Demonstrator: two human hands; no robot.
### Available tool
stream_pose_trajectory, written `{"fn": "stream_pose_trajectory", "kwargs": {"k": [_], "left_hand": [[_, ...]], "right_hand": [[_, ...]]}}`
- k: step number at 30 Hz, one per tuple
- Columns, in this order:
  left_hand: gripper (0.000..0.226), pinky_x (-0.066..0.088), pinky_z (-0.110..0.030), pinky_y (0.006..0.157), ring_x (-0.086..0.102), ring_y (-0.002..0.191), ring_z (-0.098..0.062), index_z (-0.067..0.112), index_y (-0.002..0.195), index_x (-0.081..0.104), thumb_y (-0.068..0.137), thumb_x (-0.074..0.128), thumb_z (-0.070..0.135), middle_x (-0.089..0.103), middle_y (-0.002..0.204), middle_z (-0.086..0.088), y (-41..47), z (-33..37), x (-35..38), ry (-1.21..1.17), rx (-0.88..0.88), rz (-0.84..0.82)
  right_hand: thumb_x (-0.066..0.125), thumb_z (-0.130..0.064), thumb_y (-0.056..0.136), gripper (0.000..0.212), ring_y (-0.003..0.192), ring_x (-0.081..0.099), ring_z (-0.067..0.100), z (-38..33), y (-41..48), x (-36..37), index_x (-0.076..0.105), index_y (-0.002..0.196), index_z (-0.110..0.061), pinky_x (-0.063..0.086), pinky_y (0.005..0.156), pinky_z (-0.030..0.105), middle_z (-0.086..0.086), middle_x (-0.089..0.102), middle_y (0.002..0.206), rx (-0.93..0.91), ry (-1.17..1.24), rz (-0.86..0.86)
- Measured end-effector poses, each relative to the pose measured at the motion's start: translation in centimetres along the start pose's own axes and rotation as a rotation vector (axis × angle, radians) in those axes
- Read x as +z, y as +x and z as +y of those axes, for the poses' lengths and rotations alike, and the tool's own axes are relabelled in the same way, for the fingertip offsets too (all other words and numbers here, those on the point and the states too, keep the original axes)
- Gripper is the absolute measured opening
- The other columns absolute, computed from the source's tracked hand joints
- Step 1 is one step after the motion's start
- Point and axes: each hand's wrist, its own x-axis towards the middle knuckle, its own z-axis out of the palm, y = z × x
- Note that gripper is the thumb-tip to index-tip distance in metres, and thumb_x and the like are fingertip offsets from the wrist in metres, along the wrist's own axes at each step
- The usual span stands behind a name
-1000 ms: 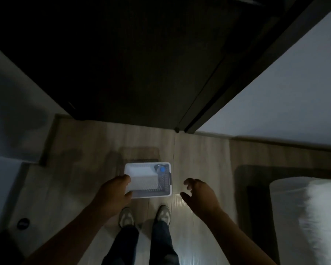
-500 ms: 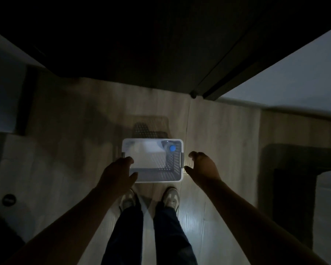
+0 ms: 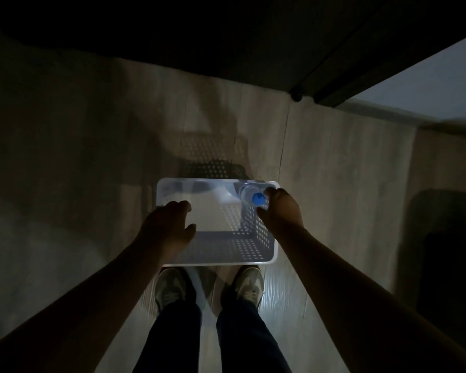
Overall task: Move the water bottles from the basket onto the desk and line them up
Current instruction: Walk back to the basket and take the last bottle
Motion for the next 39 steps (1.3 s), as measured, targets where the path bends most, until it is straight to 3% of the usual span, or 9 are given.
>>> {"fn": "stream_pose_trajectory", "kwargs": {"k": [7,14,18,28,34,39], "left_hand": [[0.039,0.047,-0.032,0.092,0.056,0.114,-0.020,0.018,0.126,0.046,0.092,0.055,0.035,0.057,0.127,-0.003,2.7,-1.9,3.3,-0.010,-0.027,0.000],[0.039,0.047,-0.032,0.093,0.057,0.114,-0.021,0.016,0.124,0.048,0.091,0.056,0.035,0.060,0.125,-0.005,2.8,-2.3,5.0,0.043,0.022,0.056],[0.041,0.046,-0.032,0.096,0.054,0.119,-0.022,0.017,0.127,0.047,0.092,0.055,0.035,0.057,0.129,-0.006,2.2,-2.0,4.3,0.056,0.013,0.029],[0.038,0.048,-0.031,0.095,0.053,0.121,-0.022,0.017,0.125,0.047,0.092,0.054,0.035,0.054,0.130,-0.006,-3.6,-0.5,-0.6,0.025,0.016,-0.014],[0.035,0.048,-0.033,0.093,0.056,0.112,-0.020,0.018,0.123,0.048,0.093,0.051,0.036,0.055,0.125,-0.005,-8.9,1.4,-5.3,-0.039,0.014,-0.066],[0.037,0.048,-0.031,0.092,0.057,0.111,-0.020,0.014,0.125,0.049,0.094,0.052,0.034,0.057,0.124,-0.007,-14.3,2.5,-9.3,-0.056,0.050,-0.017]], "right_hand": [[0.064,-0.022,0.088,0.056,0.120,0.053,0.025,0.6,2.8,3.0,0.041,0.138,-0.012,0.045,0.103,0.039,0.010,0.049,0.136,-0.036,-0.049,-0.018],[0.059,-0.023,0.091,0.040,0.109,0.059,0.022,1.2,4.1,4.4,0.050,0.128,-0.010,0.045,0.093,0.028,0.009,0.059,0.123,-0.025,-0.011,0.061],[0.063,-0.024,0.089,0.040,0.106,0.061,0.021,1.5,2.9,4.0,0.051,0.125,-0.011,0.047,0.092,0.030,0.007,0.061,0.119,-0.032,0.010,0.081],[0.070,-0.028,0.081,0.043,0.098,0.060,0.022,-0.8,-3.6,-2.2,0.053,0.117,-0.012,0.050,0.084,0.030,0.007,0.055,0.117,-0.081,-0.077,0.047],[0.073,-0.024,0.076,0.038,0.082,0.053,0.011,-3.9,-10.8,-6.6,0.056,0.108,-0.014,0.047,0.072,0.021,0.003,0.056,0.110,-0.079,-0.001,0.086],[0.075,-0.023,0.073,0.040,0.088,0.060,0.018,-7.3,-17.3,-11.1,0.057,0.107,-0.013,0.052,0.075,0.025,0.003,0.056,0.109,-0.120,0.058,0.121]]}}
